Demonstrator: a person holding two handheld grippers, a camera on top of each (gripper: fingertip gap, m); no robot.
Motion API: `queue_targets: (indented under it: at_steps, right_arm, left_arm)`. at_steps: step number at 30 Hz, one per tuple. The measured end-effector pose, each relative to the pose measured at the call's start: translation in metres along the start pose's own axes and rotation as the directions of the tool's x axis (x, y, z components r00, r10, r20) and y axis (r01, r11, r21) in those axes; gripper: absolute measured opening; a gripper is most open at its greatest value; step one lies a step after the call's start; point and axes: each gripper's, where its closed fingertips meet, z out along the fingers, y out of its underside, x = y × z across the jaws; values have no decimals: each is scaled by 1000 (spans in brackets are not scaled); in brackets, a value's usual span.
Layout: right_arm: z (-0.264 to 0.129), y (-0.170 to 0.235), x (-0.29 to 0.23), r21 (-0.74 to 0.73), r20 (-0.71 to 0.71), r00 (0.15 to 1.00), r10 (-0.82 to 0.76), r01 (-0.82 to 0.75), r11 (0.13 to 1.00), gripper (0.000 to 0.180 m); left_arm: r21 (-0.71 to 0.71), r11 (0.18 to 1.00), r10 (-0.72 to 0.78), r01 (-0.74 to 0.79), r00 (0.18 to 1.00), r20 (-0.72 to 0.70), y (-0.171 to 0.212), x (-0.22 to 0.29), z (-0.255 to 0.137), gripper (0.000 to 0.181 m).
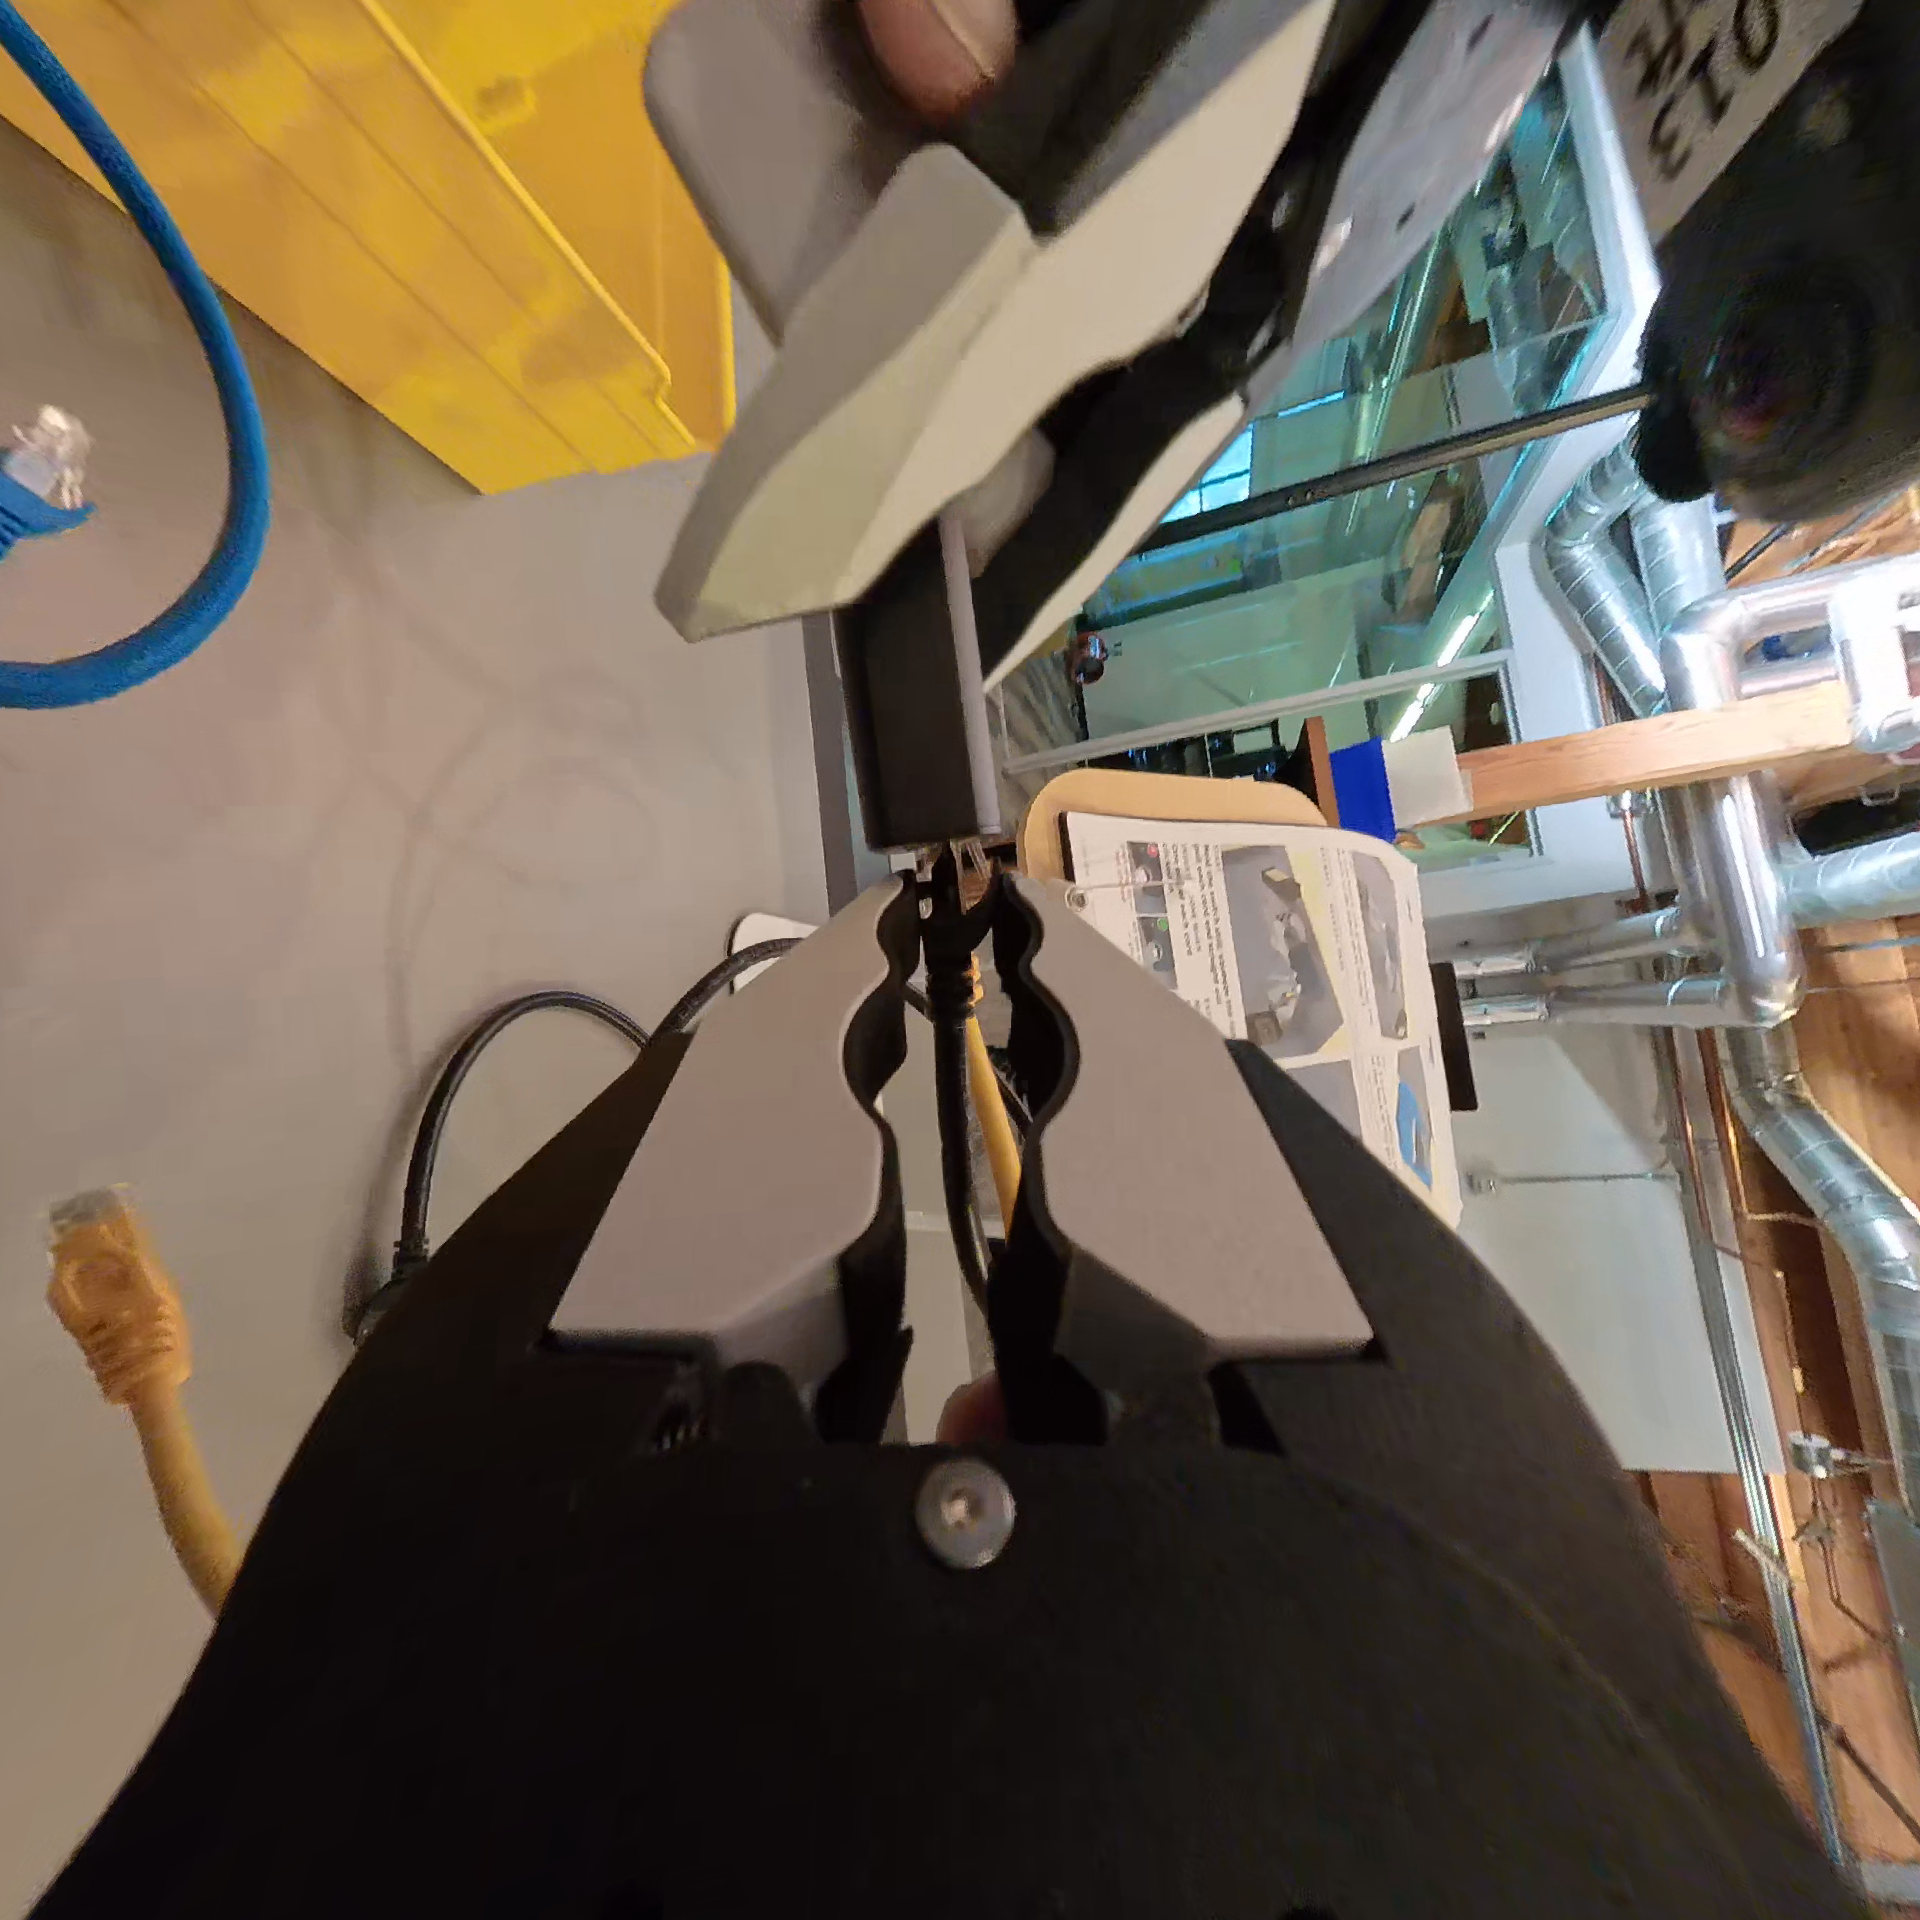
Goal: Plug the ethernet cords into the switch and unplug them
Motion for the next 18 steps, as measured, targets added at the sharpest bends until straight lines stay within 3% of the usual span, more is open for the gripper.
queue_targets:
  at_steps: [3, 8, 11, 13, 16, 18]
  right_arm:
    - [-2, -7, -2, 30, 2, 1000, -10, 10, 999, 12]
    - [0, -1, -12, 36, 43, 999, 20, -21, 999, 12]
    - [-1, -1, -17, 36, 119, 990, 71, -76, 996, 33]
    - [-5, -3, -17, 43, 168, 979, 113, -122, 992, 37]
    - [-9, -6, -16, 62, 196, 976, 97, -111, 992, 31]
    - [-12, -9, -17, 80, 212, 974, 80, -99, 992, 17]
  left_arm:
    - [-32, 999, 5, -8, 996, -86, 3, 10, 11, 74]
    - [-2, 999, -41, 41, 992, -123, 2, 9, 17, 73]
    - [-9, 998, -69, 69, 990, -121, 5, 4, 21, 72]
    - [0, 997, -80, 80, 987, -136, 5, 3, 21, 72]
    - [26, 996, -83, 88, 984, -157, 3, 3, 18, 71]
    - [44, 994, -92, 102, 980, -174, 2, 4, 17, 71]
